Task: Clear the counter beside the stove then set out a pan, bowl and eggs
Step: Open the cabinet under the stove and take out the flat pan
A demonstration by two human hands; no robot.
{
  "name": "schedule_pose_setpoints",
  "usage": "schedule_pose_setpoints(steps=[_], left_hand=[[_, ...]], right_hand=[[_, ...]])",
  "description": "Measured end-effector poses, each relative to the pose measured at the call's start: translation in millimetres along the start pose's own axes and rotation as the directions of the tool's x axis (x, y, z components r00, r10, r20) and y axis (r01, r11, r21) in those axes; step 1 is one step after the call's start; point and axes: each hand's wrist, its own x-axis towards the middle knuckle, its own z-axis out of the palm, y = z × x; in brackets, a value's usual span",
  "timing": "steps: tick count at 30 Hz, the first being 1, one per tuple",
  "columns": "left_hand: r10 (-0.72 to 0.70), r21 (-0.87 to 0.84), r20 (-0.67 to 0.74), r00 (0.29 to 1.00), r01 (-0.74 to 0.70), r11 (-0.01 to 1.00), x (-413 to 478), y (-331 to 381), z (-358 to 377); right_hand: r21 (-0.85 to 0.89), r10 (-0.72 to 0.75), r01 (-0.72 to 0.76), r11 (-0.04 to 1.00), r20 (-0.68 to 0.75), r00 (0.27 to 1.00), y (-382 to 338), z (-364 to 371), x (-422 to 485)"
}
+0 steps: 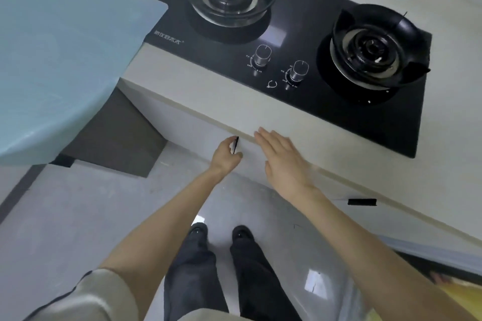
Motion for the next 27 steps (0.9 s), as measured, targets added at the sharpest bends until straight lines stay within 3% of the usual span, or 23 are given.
schedule_pose_setpoints(steps=[8,14,20,27], left_hand=[[0.068,0.073,-0.183,0.981,-0.056,0.996,-34,-39,11],[0.013,0.207,-0.253,0.967,0.041,0.977,-89,-83,-21],[-0.076,0.257,-0.439,0.895,0.206,0.944,-126,-119,-58],[-0.008,0.388,-0.427,0.904,0.192,0.901,-149,-155,-123]], right_hand=[[-0.128,0.011,-0.007,0.992,0.031,0.999,-11,10,0],[-0.149,-0.272,0.263,0.953,-0.044,0.961,-19,26,-8],[-0.077,-0.350,0.352,0.933,0.035,0.936,-89,54,-15],[-0.137,-0.268,0.275,0.952,0.065,0.961,-164,74,2]])
